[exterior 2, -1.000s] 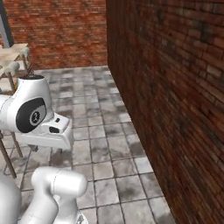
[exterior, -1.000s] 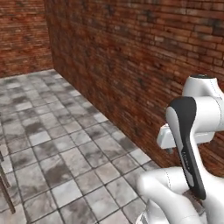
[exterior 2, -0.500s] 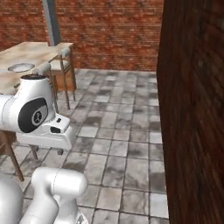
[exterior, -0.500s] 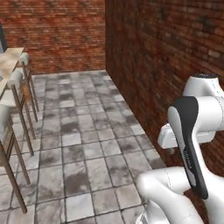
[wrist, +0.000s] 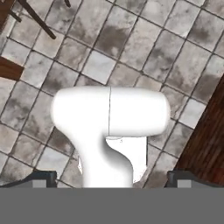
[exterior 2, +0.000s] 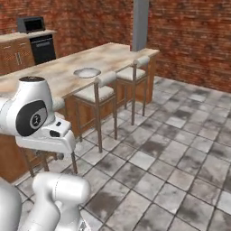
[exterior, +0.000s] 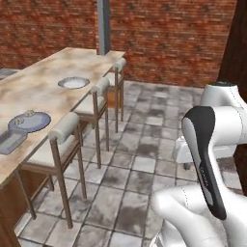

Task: Place two dumplings into each of the tupperware containers and then place the containers in the fridge.

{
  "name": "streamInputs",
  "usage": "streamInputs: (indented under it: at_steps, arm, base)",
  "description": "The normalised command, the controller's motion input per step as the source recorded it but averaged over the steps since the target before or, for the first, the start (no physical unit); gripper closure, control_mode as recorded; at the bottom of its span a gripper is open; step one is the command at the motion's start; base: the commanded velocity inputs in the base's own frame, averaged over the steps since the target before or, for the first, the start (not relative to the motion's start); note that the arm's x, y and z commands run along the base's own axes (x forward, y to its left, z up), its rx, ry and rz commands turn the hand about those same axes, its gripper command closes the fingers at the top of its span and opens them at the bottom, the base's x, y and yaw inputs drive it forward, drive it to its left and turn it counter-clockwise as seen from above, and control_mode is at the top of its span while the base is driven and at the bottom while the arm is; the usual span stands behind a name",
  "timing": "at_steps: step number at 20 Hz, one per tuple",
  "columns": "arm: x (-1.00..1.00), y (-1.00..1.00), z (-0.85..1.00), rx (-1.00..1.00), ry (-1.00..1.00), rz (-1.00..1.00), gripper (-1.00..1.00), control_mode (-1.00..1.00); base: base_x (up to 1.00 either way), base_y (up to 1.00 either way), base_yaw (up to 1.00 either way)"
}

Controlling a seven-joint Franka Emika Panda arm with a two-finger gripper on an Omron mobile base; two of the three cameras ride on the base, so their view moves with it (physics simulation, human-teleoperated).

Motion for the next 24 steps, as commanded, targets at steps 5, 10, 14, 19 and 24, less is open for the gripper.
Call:
streamInputs:
  at_steps: [5,10,14,19,24]
  arm:
    - [0.00,0.00,0.00,0.00,0.00,0.00,-1.00,1.00]
    - [0.00,0.00,0.00,0.00,0.00,0.00,-1.00,1.00]
    - [0.00,0.00,0.00,0.00,0.00,0.00,-1.00,1.00]
    - [0.00,0.00,0.00,0.00,0.00,0.00,-1.00,1.00]
    - [0.00,0.00,0.00,0.00,0.00,0.00,-1.00,1.00]
  base:
    - [1.00,-0.21,0.75]
    - [1.00,-0.34,0.71]
    - [1.00,-0.39,0.68]
    - [0.47,-0.12,0.65]
    - [0.22,0.00,0.57]
